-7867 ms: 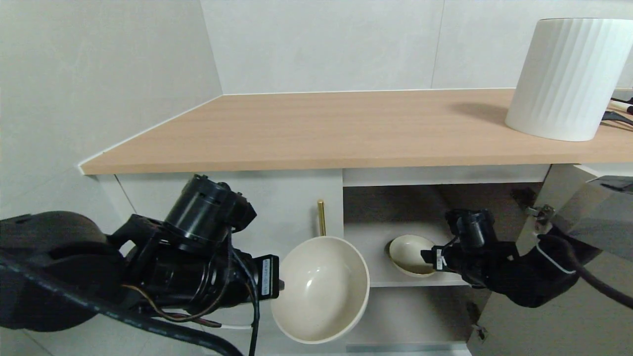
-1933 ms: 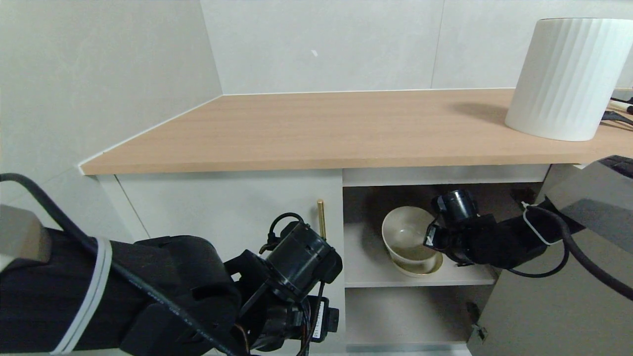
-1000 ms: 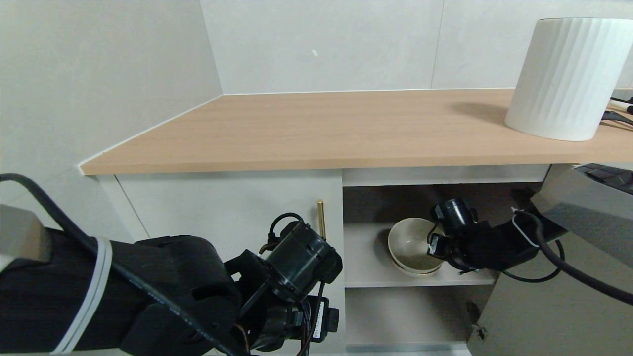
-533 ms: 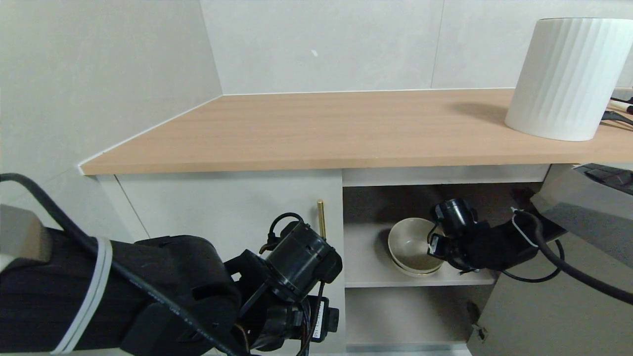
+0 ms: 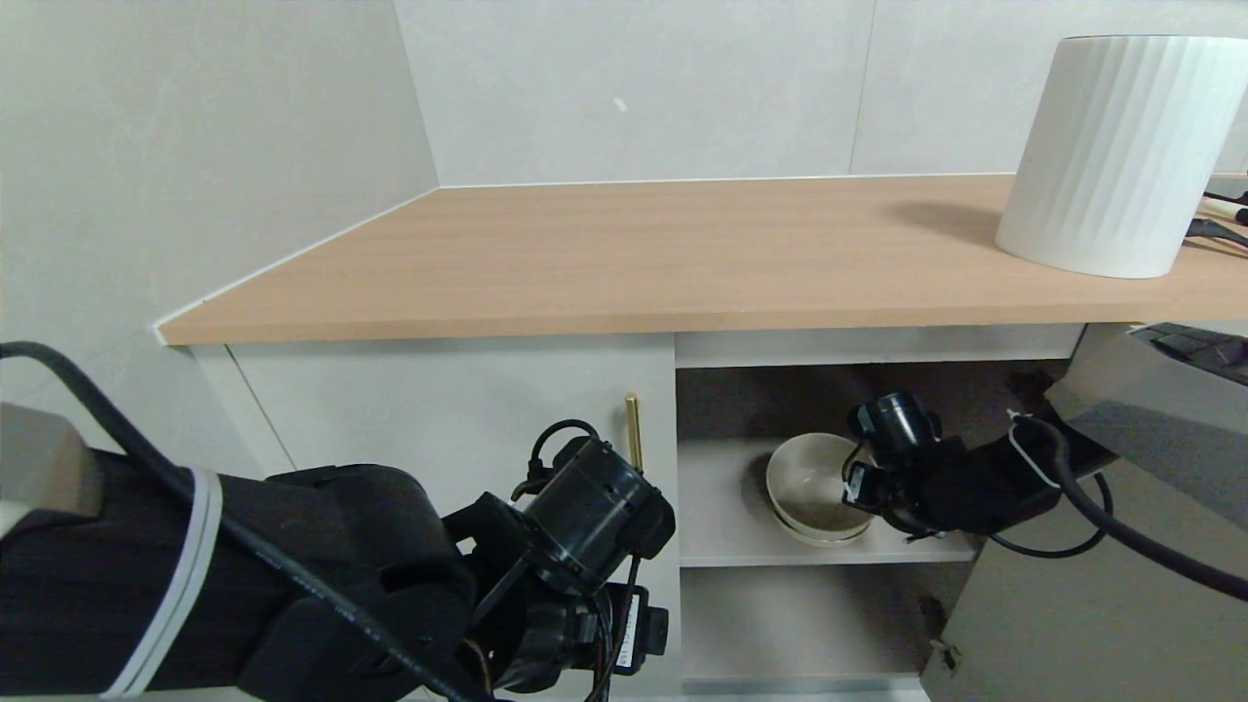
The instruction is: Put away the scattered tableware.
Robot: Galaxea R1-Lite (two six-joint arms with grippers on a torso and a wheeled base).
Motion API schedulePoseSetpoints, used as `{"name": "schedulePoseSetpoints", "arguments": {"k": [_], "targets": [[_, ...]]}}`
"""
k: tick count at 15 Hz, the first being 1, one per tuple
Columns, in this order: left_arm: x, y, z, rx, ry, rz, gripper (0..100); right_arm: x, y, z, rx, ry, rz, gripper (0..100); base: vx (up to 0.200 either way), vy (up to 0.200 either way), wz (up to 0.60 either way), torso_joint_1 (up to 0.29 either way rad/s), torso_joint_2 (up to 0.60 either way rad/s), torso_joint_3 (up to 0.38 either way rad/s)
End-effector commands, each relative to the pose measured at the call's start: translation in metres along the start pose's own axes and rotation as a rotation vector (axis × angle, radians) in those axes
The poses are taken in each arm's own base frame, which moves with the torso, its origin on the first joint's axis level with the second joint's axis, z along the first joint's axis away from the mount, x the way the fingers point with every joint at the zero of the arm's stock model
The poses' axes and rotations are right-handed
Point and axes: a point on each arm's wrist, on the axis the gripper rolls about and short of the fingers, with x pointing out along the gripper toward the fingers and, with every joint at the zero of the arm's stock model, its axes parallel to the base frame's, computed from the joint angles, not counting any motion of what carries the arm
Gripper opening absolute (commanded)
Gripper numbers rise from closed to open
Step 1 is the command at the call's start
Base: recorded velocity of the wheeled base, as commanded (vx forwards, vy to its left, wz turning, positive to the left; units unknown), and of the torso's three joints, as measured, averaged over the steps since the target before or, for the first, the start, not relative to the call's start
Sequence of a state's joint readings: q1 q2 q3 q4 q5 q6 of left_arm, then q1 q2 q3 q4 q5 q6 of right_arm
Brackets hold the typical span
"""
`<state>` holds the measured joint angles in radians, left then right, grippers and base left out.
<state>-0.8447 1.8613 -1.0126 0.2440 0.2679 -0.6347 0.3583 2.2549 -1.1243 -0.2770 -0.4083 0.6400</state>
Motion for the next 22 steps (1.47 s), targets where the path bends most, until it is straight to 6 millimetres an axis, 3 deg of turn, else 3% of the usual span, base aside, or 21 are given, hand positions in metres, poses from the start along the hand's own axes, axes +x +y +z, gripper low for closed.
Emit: {"name": "schedulePoseSetpoints", "arguments": {"k": [1, 14, 16, 19, 22], "targets": [[0.001, 0.0, 0.0, -0.001, 0.002, 0.002, 100, -0.001, 0.0, 0.0, 0.0, -0.001, 0.002, 100, 0.0, 0.0, 0.0, 0.0, 0.0, 0.0], [-0.011, 0.004, 0.001, -0.006, -0.014, -0.009, 100, -0.016, -0.003, -0.009, -0.064, 0.028, 0.013, 100, 0.0, 0.0, 0.0, 0.0, 0.0, 0.0], [-0.021, 0.009, 0.003, -0.023, -0.038, -0.02, 100, -0.033, -0.004, -0.017, -0.108, 0.042, 0.034, 100, 0.0, 0.0, 0.0, 0.0, 0.0, 0.0], [-0.07, 0.034, -0.005, -0.028, -0.134, -0.083, 100, -0.098, -0.024, -0.01, -0.158, 0.028, 0.145, 100, 0.0, 0.0, 0.0, 0.0, 0.0, 0.0], [-0.11, 0.056, -0.016, -0.007, -0.232, -0.158, 100, -0.151, -0.05, -0.002, -0.231, -0.042, 0.219, 100, 0.0, 0.0, 0.0, 0.0, 0.0, 0.0]]}}
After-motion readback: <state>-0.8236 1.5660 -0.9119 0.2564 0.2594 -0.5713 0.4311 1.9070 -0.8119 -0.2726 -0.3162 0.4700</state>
